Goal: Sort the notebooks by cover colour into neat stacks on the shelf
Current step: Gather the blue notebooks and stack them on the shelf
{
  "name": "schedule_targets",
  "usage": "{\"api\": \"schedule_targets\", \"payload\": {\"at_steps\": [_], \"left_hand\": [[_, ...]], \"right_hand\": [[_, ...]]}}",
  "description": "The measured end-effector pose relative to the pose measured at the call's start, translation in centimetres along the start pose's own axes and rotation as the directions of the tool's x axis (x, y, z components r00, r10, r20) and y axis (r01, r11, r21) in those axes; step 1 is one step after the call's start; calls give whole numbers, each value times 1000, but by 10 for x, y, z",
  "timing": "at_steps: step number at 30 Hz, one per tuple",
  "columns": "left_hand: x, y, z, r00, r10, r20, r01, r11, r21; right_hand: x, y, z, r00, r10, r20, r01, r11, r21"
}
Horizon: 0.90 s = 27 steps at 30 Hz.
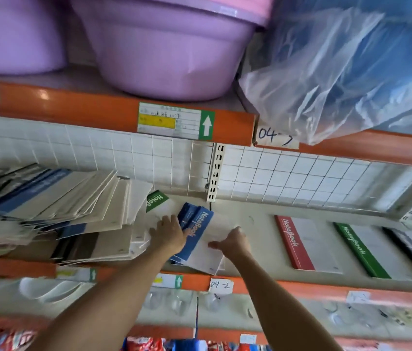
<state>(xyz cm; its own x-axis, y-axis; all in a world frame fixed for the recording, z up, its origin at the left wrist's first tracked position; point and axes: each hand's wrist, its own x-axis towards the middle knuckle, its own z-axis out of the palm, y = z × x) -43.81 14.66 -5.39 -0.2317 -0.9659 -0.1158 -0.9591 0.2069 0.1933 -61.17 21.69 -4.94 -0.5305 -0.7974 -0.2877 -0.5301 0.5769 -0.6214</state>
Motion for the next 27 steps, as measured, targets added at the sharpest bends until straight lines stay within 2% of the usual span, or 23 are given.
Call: {"api": "schedule_targets", "payload": {"at_steps": [3, 11, 17, 23, 25, 27], "left_hand": [[-3, -4, 3, 999, -37, -24, 34, 993, -115], [4, -24, -4, 989, 6, 150, 43, 946, -322], [-2, -24, -11, 983, -10, 183, 92, 890, -447], [-16, -22, -36, 1000, -14, 20, 17, 982, -190], [-16, -22, -45, 1000, -25, 5, 26, 974, -224], [-16, -24, -50, 999, -37, 24, 43, 940, -339]], "right_hand": [[-7, 9, -1, 999, 27, -19, -26, 999, 20], [-18, 8, -2, 992, 99, -80, -99, 995, 2], [-11, 9, -12, 992, 112, -50, -104, 983, 150], [-8, 11, -23, 977, 114, -182, -68, 969, 238], [-12, 4, -19, 966, 108, -233, -44, 963, 265], [-19, -4, -13, 972, 100, -214, -33, 955, 294]]}}
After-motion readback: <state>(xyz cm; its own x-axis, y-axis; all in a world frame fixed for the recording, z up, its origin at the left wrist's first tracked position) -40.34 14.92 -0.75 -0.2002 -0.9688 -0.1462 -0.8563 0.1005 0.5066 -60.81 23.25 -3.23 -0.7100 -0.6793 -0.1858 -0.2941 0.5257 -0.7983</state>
